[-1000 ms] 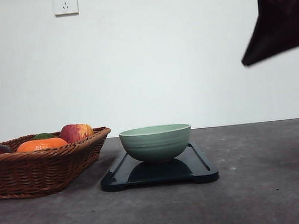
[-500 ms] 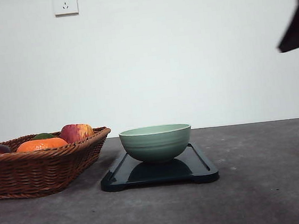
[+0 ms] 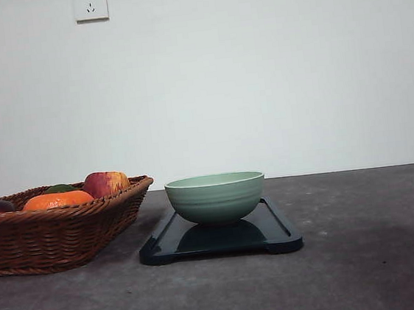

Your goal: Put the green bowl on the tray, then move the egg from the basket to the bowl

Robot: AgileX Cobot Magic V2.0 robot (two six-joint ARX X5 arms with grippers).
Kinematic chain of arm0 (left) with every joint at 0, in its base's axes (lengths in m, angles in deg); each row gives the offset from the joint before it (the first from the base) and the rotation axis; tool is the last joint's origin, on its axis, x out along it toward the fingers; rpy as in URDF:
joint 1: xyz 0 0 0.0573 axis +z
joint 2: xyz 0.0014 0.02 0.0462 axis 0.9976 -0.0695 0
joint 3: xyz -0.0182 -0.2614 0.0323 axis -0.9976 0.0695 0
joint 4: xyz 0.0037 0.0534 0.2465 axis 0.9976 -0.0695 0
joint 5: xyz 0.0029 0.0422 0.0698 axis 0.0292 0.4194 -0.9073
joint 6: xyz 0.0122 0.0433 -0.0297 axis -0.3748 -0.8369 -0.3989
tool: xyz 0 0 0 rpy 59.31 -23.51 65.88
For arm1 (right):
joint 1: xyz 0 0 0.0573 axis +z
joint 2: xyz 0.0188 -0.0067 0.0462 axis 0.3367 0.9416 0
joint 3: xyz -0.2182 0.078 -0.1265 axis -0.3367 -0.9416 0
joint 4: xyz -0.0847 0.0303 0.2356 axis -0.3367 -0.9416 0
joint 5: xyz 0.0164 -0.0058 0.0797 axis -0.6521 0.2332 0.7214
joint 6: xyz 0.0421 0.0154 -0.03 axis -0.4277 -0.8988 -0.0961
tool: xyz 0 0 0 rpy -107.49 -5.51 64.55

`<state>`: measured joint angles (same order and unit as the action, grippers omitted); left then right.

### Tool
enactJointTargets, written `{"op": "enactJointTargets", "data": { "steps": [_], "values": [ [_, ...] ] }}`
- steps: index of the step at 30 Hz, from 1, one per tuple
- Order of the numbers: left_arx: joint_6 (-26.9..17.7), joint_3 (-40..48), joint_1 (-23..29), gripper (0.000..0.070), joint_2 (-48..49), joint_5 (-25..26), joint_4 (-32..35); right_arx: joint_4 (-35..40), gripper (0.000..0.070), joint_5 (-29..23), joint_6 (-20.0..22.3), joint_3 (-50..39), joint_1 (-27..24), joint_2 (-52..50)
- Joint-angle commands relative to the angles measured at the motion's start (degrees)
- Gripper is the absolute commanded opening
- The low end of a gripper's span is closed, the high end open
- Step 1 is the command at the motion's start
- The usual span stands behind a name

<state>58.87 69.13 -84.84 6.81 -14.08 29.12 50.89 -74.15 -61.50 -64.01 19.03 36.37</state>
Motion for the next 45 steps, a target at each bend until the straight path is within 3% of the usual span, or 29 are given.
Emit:
{"op": "enactJointTargets", "data": {
  "steps": [1,11,45],
  "values": [
    [-0.74,1.11,0.04,0.0000,0.02,-0.26,0.94,0.53,0.0007,0.00,-0.98,-1.36,-0.05,-1.48],
    [-0.74,1.11,0.04,0.0000,0.02,-0.26,0.94,-4.50,0.0007,-0.35,-2.34,-3.84,0.13,-7.53],
    [-0.74,1.09,0.04,0.0000,0.02,-0.26,0.96,-3.40,0.0007,-0.44,-2.43,-3.82,0.13,-7.53]
  ]
}}
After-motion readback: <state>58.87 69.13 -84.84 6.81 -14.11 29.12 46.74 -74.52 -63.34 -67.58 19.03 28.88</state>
